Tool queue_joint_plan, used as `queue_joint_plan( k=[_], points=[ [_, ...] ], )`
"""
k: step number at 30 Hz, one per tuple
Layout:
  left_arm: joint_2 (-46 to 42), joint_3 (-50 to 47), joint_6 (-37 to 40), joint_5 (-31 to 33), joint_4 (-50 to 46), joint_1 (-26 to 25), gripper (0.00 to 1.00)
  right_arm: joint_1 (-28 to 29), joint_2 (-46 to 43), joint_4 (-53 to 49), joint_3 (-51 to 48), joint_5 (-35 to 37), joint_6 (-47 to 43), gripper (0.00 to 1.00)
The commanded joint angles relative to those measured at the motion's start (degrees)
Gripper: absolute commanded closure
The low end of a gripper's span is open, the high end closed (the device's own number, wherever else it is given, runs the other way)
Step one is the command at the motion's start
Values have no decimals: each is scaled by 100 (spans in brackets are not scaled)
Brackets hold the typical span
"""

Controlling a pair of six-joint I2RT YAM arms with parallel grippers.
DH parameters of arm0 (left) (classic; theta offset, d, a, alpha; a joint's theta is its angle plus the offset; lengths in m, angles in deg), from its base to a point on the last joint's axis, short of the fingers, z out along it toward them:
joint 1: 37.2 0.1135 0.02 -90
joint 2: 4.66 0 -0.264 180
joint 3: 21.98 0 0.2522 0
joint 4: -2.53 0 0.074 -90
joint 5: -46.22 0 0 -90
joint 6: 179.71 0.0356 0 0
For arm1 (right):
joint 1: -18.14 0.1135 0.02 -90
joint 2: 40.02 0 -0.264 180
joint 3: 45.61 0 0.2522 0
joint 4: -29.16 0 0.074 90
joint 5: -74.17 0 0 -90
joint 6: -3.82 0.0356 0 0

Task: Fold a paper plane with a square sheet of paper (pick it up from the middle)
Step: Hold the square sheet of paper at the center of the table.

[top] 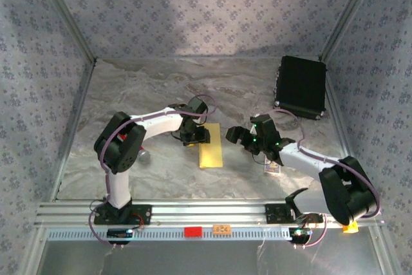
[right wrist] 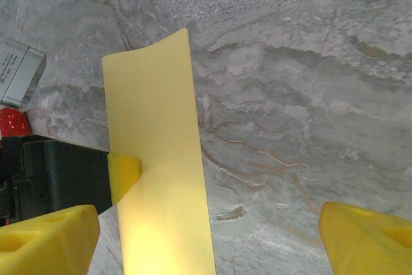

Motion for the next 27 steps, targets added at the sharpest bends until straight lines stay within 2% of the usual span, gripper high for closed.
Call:
queue_joint_plan(
  k=[1, 13, 19, 27],
  points=[
    [659, -243, 224, 180, 658, -63, 45, 55, 196, 229, 207, -313, -58, 14],
    [681, -221, 209, 195, 661, -61, 44, 159, 585, 352, 342, -458, -45, 23],
    [689, -242, 183, 180, 679, -59, 45, 157, 683, 393, 361, -493, -48, 39],
    [679, -283, 177, 153, 712, -73, 45, 188, 807, 561, 397, -651, -27, 67]
  ],
)
